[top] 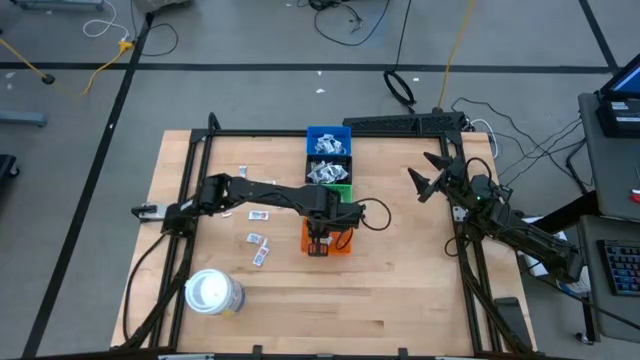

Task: Pick & Place First Aid Supplies
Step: Put the orange ointment pack into the orange bin

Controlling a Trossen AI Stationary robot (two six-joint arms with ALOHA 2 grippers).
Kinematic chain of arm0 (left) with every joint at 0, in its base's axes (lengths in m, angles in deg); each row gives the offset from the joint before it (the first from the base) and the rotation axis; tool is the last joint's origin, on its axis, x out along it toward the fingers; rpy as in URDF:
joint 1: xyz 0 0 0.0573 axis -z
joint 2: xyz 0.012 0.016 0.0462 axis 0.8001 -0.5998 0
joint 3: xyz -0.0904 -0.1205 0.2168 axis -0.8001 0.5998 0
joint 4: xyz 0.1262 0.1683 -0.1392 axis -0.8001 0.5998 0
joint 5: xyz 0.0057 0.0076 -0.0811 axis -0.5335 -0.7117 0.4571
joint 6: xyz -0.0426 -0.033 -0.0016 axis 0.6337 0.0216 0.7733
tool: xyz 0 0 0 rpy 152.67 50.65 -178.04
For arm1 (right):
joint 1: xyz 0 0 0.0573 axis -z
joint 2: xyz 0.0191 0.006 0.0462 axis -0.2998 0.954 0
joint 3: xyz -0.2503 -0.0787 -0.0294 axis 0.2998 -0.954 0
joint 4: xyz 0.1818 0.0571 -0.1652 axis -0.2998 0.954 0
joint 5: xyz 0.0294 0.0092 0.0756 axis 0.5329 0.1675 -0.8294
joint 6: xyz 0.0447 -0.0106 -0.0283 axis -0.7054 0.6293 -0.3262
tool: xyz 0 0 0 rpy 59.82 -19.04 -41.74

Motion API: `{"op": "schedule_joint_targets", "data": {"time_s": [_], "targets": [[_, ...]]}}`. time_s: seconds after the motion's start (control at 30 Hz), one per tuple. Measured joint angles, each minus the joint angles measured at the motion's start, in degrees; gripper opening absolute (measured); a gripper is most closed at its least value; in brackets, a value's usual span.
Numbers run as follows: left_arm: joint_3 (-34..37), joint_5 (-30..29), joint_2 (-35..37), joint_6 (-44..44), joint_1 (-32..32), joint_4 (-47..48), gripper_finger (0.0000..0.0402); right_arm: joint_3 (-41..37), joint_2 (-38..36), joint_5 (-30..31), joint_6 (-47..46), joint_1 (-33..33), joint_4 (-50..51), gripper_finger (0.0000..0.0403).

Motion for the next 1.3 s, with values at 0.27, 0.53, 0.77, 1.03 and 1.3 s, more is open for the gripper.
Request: {"op": "schedule_joint_targets", "data": {"time_s": [0.27,0.53,0.77,1.03,1.3], "targets": [[6.43,-0.18,0.0,0.51,0.6,-6.57,0.0,-0.02,0.0,0.02,0.0,0.02,-0.02,0.0393],[7.05,-0.76,0.0,0.92,0.61,-7.86,0.0022,-0.02,0.02,0.01,0.0,0.02,-0.02,0.0393],[7.05,2.56,0.0,0.67,0.61,-7.83,0.0135,-0.02,0.0,0.01,0.0,0.0,-0.02,0.0393],[5.16,2.57,1.47,7.76,-0.59,-7.26,0.0256,-0.01,0.02,0.02,0.0,0.0,-0.02,0.0393],[5.12,2.63,4.88,30.3,-2.31,-6.78,0.0294,0.0,0.0,0.02,0.0,0.02,-0.02,0.0393]]}}
